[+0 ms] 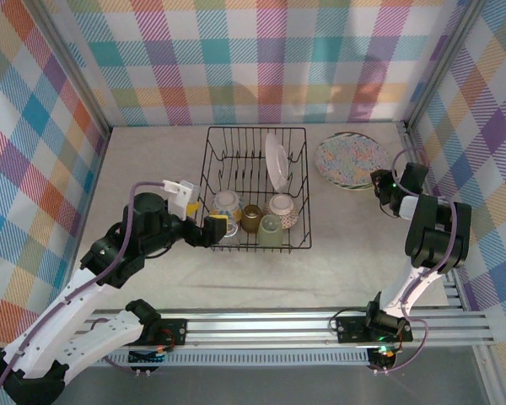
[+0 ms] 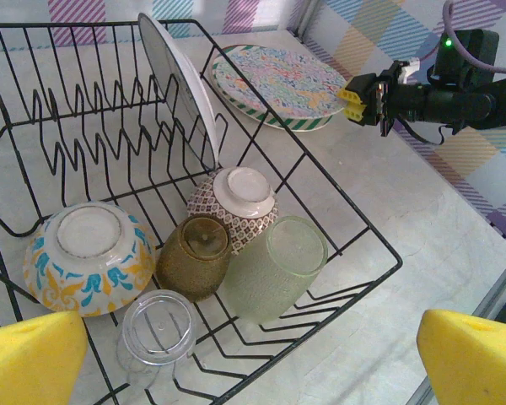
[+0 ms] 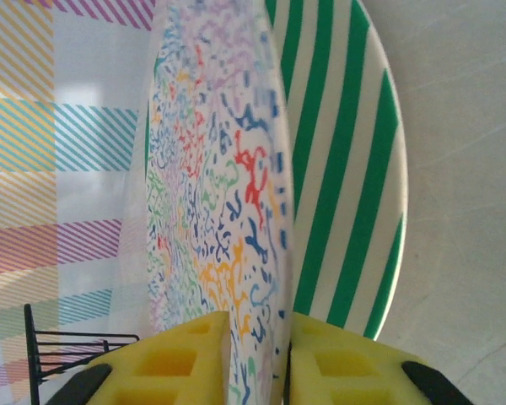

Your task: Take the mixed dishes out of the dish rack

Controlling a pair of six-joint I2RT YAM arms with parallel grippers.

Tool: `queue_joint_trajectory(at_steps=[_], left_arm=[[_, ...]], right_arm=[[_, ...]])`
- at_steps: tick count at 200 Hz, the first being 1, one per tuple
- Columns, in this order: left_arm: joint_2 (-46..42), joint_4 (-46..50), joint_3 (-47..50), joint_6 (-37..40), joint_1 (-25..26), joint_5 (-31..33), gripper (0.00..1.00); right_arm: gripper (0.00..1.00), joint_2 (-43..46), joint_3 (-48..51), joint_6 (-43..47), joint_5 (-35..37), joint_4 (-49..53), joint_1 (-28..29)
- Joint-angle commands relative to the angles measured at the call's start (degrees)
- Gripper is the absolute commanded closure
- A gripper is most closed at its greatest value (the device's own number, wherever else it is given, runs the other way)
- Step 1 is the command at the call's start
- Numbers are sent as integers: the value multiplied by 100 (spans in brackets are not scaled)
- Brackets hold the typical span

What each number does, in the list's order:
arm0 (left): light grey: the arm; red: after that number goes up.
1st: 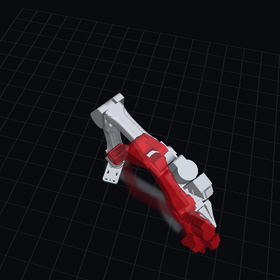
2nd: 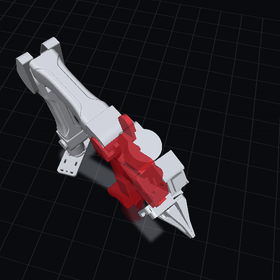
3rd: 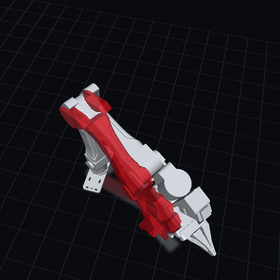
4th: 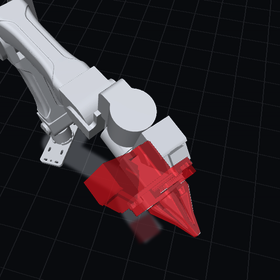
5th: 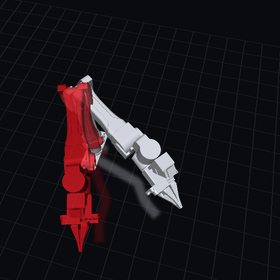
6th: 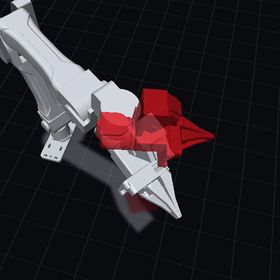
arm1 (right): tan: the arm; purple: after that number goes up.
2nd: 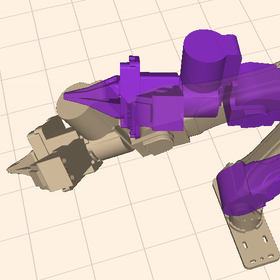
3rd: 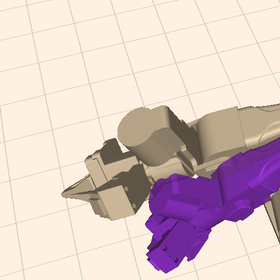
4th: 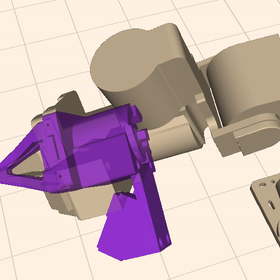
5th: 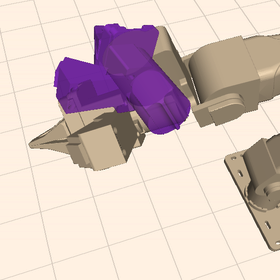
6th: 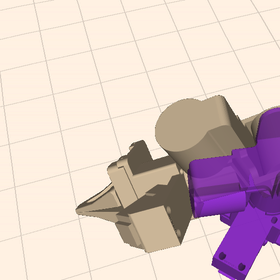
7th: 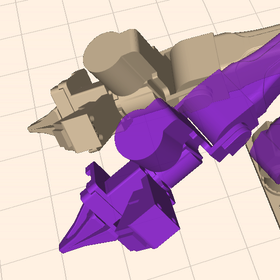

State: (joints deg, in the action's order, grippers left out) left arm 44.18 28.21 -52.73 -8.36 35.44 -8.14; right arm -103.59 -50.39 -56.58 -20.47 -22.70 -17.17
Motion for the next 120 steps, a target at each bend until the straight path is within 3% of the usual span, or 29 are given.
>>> queue_joint_trajectory(at_steps=[1, 26, 63, 120], left_arm=[[3, -199, 45, -78, -90, -143, 0], [3, -208, 61, -95, -101, -165, 0], [-6, -215, 70, -96, -108, -185, 0], [3, -214, 78, -91, -108, -189, 0]], right_arm=[[70, 5, -255, 50, -71, 144, -43], [58, 82, -303, 90, -1, 359, -50], [25, 85, -590, 233, 195, 1139, -58], [2, -27, -1245, 522, 751, 2713, -23]])
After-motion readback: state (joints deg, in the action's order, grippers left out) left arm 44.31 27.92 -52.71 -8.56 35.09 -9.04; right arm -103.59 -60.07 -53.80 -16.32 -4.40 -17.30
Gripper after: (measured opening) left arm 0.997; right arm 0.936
